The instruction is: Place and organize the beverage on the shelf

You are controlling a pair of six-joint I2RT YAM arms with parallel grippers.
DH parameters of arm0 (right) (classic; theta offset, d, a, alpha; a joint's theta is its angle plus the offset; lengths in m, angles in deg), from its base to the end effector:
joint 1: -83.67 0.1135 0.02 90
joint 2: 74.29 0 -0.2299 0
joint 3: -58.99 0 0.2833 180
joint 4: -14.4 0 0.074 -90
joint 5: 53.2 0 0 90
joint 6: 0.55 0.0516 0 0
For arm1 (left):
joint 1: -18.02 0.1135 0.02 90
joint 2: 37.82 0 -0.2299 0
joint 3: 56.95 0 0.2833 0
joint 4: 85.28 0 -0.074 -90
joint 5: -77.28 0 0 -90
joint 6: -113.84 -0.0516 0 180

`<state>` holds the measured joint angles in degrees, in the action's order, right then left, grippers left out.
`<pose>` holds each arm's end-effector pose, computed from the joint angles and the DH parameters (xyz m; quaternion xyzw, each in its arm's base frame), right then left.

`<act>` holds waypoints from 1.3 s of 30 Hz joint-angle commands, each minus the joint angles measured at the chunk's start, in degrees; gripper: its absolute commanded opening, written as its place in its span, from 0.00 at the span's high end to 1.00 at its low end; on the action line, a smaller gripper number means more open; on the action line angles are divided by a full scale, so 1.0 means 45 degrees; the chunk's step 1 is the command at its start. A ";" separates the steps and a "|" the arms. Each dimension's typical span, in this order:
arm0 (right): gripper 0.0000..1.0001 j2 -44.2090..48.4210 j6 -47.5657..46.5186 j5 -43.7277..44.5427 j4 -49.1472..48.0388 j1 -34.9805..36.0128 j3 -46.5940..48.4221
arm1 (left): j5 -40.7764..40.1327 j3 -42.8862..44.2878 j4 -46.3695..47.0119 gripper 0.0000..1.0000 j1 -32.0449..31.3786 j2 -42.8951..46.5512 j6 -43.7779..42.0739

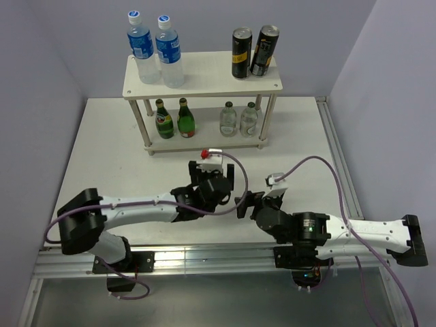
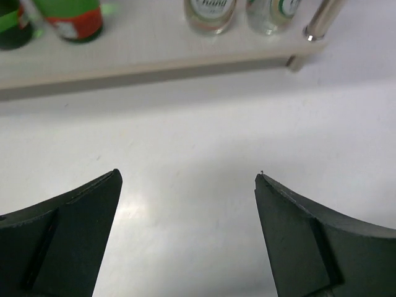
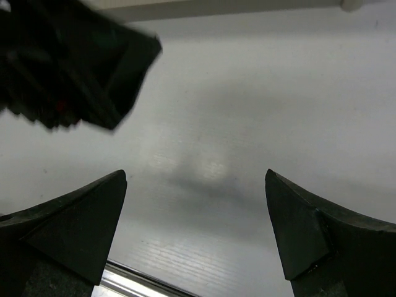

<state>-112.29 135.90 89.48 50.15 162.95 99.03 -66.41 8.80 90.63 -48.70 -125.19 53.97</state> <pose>0.0793 0.1982 0.2067 -0.0225 0.8171 0.1978 0.5410 0.1833 -0.3207 0.1934 0.0090 0.7927 -0.1014 0.6011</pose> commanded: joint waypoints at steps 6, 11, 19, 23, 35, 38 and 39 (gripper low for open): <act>0.00 -0.0852 -0.4168 0.0732 -0.0132 0.0115 0.4749 | -0.3575 0.3045 -1.2506 0.04 -0.2378 0.3532 0.6604; 0.00 -0.1009 -0.5887 0.2294 0.0980 0.0115 0.7779 | -0.4006 0.5467 -1.3624 0.05 -0.2947 0.5000 0.4890; 0.00 0.0823 -0.7042 0.2609 0.0885 0.0115 0.8235 | -0.3734 0.5162 -1.0250 0.01 -0.2967 0.8358 0.0475; 0.00 0.1412 -0.7062 0.2491 0.0845 0.0115 0.7882 | -0.3537 0.4748 -0.9271 0.01 -0.2967 0.9337 -0.0308; 0.00 0.1335 -0.7042 0.2784 0.1080 0.0096 0.7843 | -0.3947 0.4592 -0.9427 0.01 -0.2967 0.9728 -0.0347; 0.00 0.1335 -0.7043 0.2784 0.0963 0.0096 0.7707 | -0.3986 0.4475 -0.9407 0.01 -0.2967 0.9768 -0.0367; 0.00 0.1315 -0.7043 0.2784 0.0963 0.0115 0.7706 | -0.4006 0.4455 -0.9407 0.01 -0.2967 0.9748 -0.0348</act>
<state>-105.65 105.28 100.85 54.96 163.04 134.42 -83.18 29.30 46.76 -61.74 -81.52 54.25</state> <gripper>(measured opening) 0.999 0.993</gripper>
